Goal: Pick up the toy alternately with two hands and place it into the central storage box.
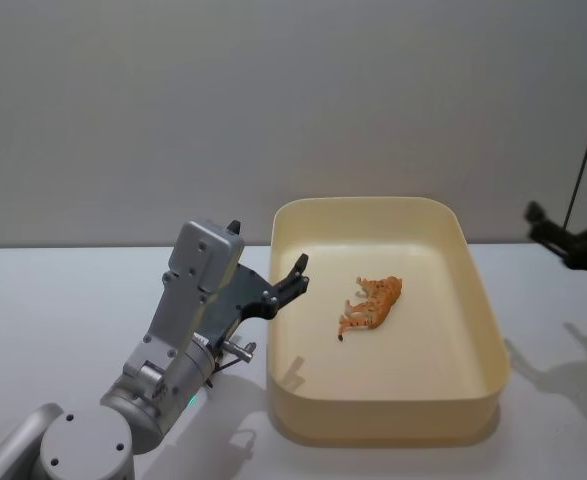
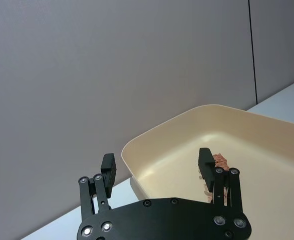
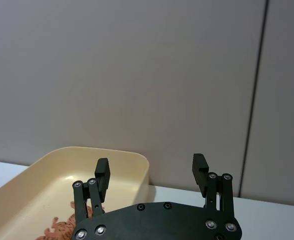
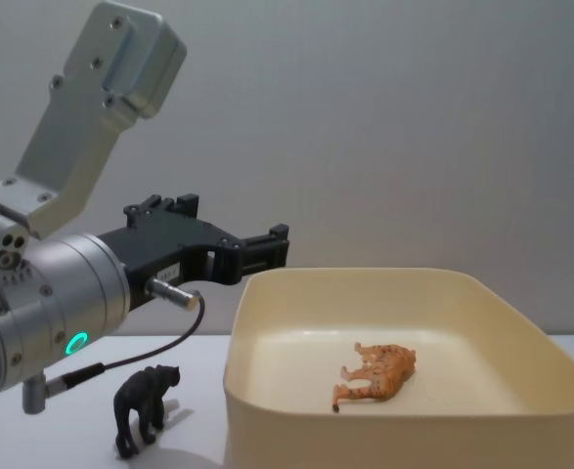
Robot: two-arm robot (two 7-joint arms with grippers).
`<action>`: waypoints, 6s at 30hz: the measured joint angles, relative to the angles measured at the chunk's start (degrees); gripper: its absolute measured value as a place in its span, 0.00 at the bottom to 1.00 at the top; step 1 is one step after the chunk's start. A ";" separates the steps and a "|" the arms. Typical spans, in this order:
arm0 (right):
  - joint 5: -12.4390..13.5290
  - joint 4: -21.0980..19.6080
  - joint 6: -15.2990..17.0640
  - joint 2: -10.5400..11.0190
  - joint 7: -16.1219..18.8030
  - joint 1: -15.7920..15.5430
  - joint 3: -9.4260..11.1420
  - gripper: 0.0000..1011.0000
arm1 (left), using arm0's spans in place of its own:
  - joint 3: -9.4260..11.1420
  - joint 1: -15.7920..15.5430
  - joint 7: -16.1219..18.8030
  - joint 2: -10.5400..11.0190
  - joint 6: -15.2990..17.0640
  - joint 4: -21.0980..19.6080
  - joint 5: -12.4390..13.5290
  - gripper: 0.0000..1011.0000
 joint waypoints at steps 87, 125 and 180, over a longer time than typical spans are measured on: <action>-4.25 5.67 4.51 4.63 -3.55 -10.09 3.77 0.33 | 0.00 0.00 0.00 -0.01 0.00 0.00 0.00 0.99; -9.42 6.67 11.68 -7.26 11.12 7.84 -5.88 0.44 | 0.00 0.00 0.00 0.00 0.00 0.00 0.00 0.99; 4.23 -5.17 9.26 2.05 0.17 -3.83 3.48 0.99 | -1.01 0.58 -0.04 0.91 9.28 -2.93 -2.29 0.99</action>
